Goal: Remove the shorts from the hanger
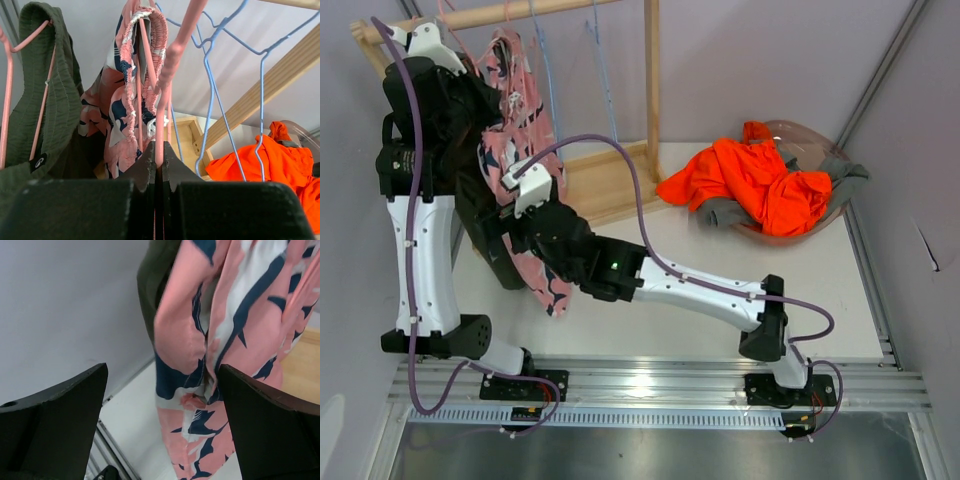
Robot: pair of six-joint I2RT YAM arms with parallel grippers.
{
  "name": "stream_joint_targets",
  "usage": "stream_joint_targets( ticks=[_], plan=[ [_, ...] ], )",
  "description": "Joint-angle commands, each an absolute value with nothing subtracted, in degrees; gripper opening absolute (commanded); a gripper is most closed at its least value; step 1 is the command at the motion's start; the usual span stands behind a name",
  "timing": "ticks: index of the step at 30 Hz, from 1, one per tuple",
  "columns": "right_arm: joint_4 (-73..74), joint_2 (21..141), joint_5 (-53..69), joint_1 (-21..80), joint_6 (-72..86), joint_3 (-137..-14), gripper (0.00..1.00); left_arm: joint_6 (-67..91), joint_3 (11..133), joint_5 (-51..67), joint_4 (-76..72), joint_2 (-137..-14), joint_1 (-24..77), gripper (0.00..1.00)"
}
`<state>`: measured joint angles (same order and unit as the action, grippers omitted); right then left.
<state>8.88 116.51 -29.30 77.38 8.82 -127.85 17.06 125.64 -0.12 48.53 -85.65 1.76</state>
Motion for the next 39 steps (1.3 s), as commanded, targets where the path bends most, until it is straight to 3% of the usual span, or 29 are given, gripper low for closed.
stream_joint_targets(
  ticks=[1, 4, 5, 7, 8, 9, 16, 21, 23, 30, 34, 39],
  plan=[
    [11.26, 119.08, -30.5, 76.91, 9.93, -130.88, 0.99, 18.02, 126.21, 2.11, 44.73, -82.0, 1.93, 0.0],
    [9.59, 119.36, -31.72, 76.38, 10.46, -127.55, 0.96, 18.46, 126.04, 3.07, 44.82, -81.65, 1.93, 0.0],
    [8.88, 119.01, -32.25, 76.2, 10.46, -126.22, 0.86, 18.63, 125.86, 3.25, 44.74, -81.48, 1.93, 0.0],
    [7.13, 118.31, -33.39, 75.76, 10.81, -123.59, 0.54, 18.54, 125.51, 2.9, 44.74, -81.04, 1.93, 0.0],
    [6.42, 117.17, -33.75, 75.33, 10.81, -120.44, 0.1, 18.28, 125.51, 2.73, 44.74, -80.6, 1.93, 0.0],
    [5.89, 116.38, -34.27, 75.32, 10.9, -118.93, 0.0, 18.02, 125.51, 2.46, 44.56, -80.51, 1.93, 0.0],
    [-1.73, 103.81, -40.05, 82.34, 10.8, -91.44, 0.0, 17.14, 131.47, 0.79, 46.32, -83.14, 1.67, 0.0],
    [-1.58, 96.34, -43.77, 88.15, 26.96, -72.46, 0.0, 16.44, 133.33, 0.35, 46.67, -84.9, 1.23, 0.0],
    [-2.11, 95.89, -44.56, 88.77, 29.61, -70.41, 0.0, 16.17, 133.5, -1.58, 46.67, -85.08, 1.23, 0.0],
    [-1.49, 100.28, -45.53, 84.56, 20.84, -79.88, 0.0, 17.75, 126.68, 2.89, 45.8, -81.4, 1.23, 0.0],
    [-2.9, 101.34, -39.48, 72.97, 14.6, -86.73, 0.0, 20.03, 117.0, 6.24, 46.22, -72.89, 1.32, 0.0],
    [6.99, 110.19, -29.73, 61.19, 10.02, -112.89, 0.0, 23.9, 107.85, 10.72, 47.28, -65.93, 2.63, 0.0]
  ],
)
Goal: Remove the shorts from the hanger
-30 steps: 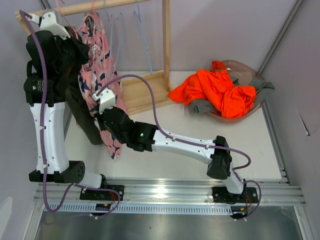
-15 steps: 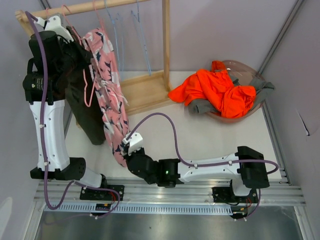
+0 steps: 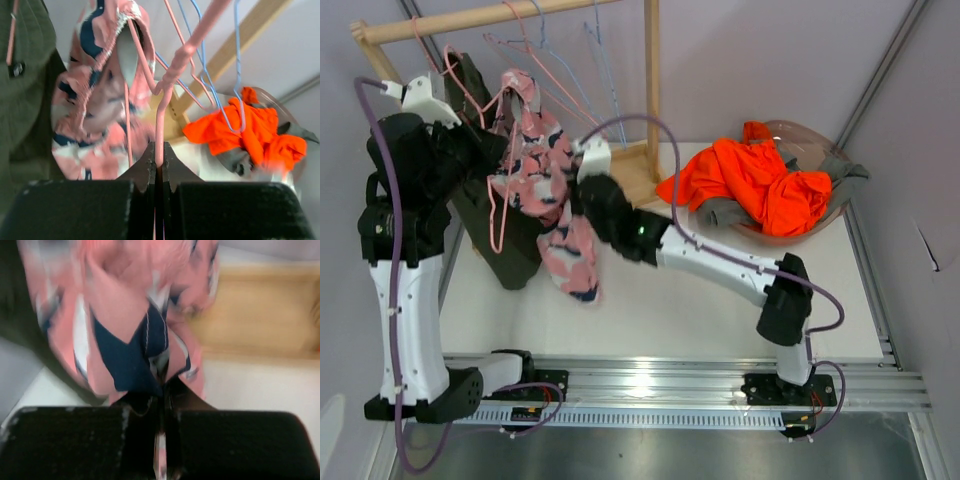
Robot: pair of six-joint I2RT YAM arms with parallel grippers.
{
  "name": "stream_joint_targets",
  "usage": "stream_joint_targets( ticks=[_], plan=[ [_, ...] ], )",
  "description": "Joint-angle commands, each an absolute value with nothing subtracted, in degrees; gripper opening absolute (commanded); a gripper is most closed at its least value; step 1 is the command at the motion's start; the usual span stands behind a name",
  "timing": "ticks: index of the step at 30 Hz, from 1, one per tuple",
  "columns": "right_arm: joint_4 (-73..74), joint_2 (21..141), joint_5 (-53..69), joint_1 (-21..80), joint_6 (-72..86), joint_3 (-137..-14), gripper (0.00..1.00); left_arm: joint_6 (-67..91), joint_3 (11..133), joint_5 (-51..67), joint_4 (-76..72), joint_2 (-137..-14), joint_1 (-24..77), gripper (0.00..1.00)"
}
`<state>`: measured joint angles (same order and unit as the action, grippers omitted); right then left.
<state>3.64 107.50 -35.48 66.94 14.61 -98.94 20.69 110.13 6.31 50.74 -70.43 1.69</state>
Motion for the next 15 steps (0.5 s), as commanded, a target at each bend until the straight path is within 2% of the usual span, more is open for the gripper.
stream_joint_targets(
  ticks=[1, 2, 5, 8, 9, 10, 12, 15],
  plan=[
    [9.9, 112.3, -28.75, 59.87, 9.67, -118.07, 0.0, 23.82, 107.32, 9.94, 49.29, -65.48, 2.9, 0.0],
    [15.07, 116.33, -27.87, 58.11, 9.15, -127.52, 0.0, 23.38, 107.4, 9.84, 49.92, -64.96, 3.07, 0.0],
    [20.47, 118.74, -27.16, 57.74, 9.05, -133.6, 0.0, 21.89, 111.33, 7.04, 53.24, -65.47, 3.25, 0.0],
    [13.58, 112.0, -29.17, 59.4, 10.63, -122.48, 0.0, 20.57, 116.07, 4.4, 56.06, -66.62, 3.25, 0.0],
    [10.84, 106.58, -29.96, 59.68, 11.16, -111.99, 0.0, 20.57, 117.06, 4.74, 56.77, -67.49, 3.25, 0.0],
    [8.2, 103.91, -31.19, 59.59, 11.86, -107.27, 0.0, 21.09, 117.85, 5.7, 56.86, -67.33, 3.25, 0.0],
    [5.19, 99.86, -31.9, 58.02, 14.83, -98.31, 0.0, 23.54, 116.98, 10.7, 54.59, -66.28, 3.25, 0.0],
    [6.85, 94.93, -31.73, 54.77, 16.17, -95.89, 0.0, 26.79, 110.51, 26.77, 48.9, -64.52, 3.95, 0.0]
  ],
)
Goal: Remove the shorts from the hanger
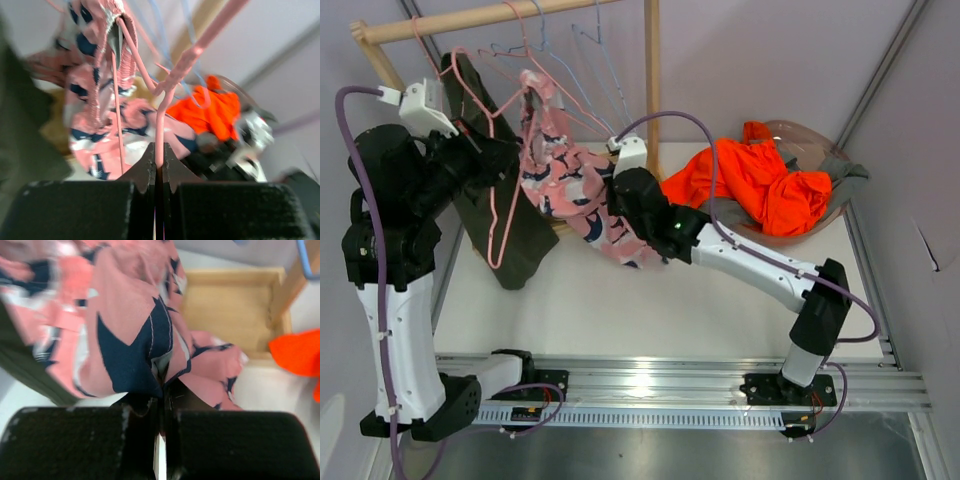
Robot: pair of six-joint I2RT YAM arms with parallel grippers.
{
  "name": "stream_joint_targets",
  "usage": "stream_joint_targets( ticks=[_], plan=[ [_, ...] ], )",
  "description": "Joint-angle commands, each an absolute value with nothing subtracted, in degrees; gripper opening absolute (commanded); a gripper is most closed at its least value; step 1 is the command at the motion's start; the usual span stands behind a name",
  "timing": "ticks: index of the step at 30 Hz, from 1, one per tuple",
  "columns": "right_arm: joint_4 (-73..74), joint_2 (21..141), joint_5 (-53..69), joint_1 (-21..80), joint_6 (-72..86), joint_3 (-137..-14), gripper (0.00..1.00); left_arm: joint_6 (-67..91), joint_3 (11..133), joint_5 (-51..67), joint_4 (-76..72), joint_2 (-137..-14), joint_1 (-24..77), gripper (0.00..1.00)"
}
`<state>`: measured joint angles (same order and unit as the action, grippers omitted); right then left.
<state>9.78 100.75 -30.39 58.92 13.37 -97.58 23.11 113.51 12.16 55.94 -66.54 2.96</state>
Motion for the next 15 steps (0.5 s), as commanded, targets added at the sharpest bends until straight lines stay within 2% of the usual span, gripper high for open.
stream_joint_targets(
  ticks=[1, 5, 11, 15],
  plan=[
    [7.38, 93.44, -31.82, 52.67, 15.39, -96.24, 0.0, 29.24, 107.43, 29.16, 47.82, -62.95, 4.74, 0.0],
    [8.17, 92.46, -30.77, 48.09, 12.57, -100.09, 0.0, 34.36, 100.64, 38.93, 43.07, -59.16, 7.64, 0.0],
    [11.86, 97.9, -29.09, 44.74, 8.19, -113.53, 0.0, 35.24, 88.71, 30.25, 46.39, -50.21, 11.25, 0.0],
    [10.81, 98.53, -29.44, 44.3, 6.86, -115.48, 0.0, 32.36, 78.77, 26.82, 48.6, -45.98, 12.92, 0.0]
  ],
)
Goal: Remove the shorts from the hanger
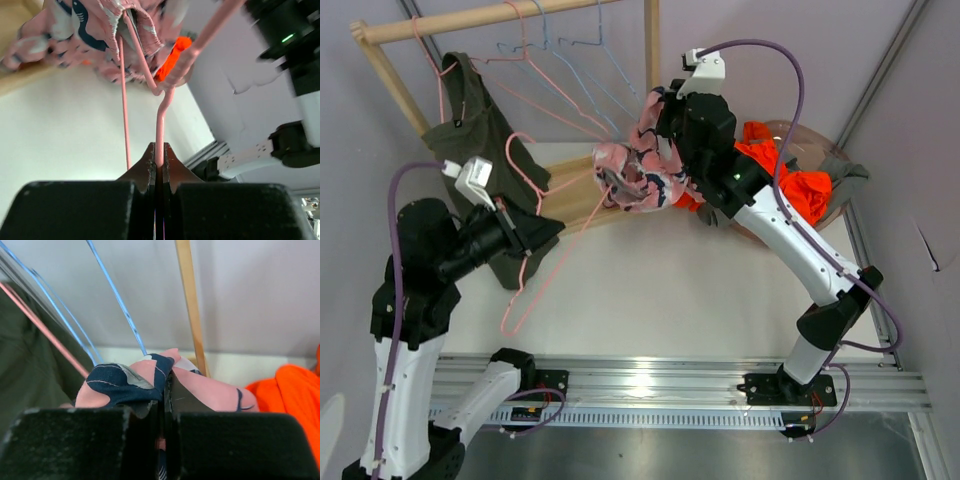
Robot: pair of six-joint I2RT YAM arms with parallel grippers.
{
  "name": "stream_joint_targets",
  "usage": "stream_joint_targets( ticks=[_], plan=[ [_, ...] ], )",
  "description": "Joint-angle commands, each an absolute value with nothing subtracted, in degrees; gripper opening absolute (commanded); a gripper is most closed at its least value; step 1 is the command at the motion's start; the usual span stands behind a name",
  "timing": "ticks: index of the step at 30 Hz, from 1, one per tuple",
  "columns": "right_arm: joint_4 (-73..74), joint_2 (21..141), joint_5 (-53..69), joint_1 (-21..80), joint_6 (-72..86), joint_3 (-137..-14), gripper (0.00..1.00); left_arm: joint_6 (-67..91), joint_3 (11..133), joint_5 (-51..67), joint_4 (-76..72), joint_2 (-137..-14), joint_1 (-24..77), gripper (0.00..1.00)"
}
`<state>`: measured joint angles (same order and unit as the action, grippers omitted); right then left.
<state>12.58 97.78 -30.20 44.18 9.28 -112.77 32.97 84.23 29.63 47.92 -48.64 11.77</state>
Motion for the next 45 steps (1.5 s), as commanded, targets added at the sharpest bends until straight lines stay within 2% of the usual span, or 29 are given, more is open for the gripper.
stream_joint_targets(
  ticks=[1, 4, 6, 12, 16, 19, 23, 24, 28, 31, 35, 39, 45],
  plan=[
    [10.72, 98.35, -29.79, 44.3, 6.77, -115.4, 0.0, 30.95, 77.1, 23.15, 49.56, -45.44, 13.09, 0.0],
    [9.59, 96.77, -30.58, 44.21, 6.42, -113.74, 0.0, 26.38, 67.36, 15.14, 51.85, -44.82, 13.1, 0.0],
    [7.48, 95.89, -31.2, 43.34, 5.28, -112.77, 0.0, 25.4, 63.66, 15.19, 51.59, -45.44, 13.1, 0.0],
    [10.37, 96.5, -28.49, 34.21, 5.88, -118.64, 0.0, 29.08, 61.61, 42.05, 44.57, -42.81, 13.18, 0.0],
    [12.3, 97.64, -25.14, 24.64, 7.73, -121.9, 0.0, 29.79, 60.82, 45.96, 41.76, -42.27, 14.59, 0.0],
    [12.04, 98.26, -24.08, 21.11, 7.83, -122.61, 0.0, 32.86, 59.94, 51.04, 38.42, -41.4, 15.03, 0.0],
    [12.49, 98.09, -23.38, 15.75, 10.0, -120.51, 0.0, 40.76, 60.55, 59.32, 26.84, -39.73, 15.99, 0.0],
    [11.7, 96.78, -22.68, 15.12, 10.54, -116.76, 0.0, 40.69, 60.9, 59.67, 26.37, -39.73, 16.08, 0.0],
    [6.33, 95.45, -23.98, 13.36, 9.67, -111.44, 0.0, 35.78, 65.21, 56.69, 32.33, -41.4, 16.52, 0.0],
    [9.21, 97.9, -27.85, 9.68, 10.37, -117.47, 0.0, 30.87, 68.54, 51.0, 38.39, -41.92, 16.61, 0.0],
    [11.95, 101.07, -33.12, 3.18, 12.3, -126.54, 0.0, 24.27, 74.87, 37.83, 45.96, -42.89, 16.61, 0.0],
    [15.46, 105.02, -33.58, -4.11, 12.83, -136.21, 0.0, 22.94, 77.08, 33.76, 48.08, -43.94, 16.61, 0.0],
    [13.18, 106.26, -33.49, -6.24, 12.22, -136.33, 0.0, 22.68, 78.48, 30.59, 47.2, -45.62, 16.61, 0.0]
  ],
)
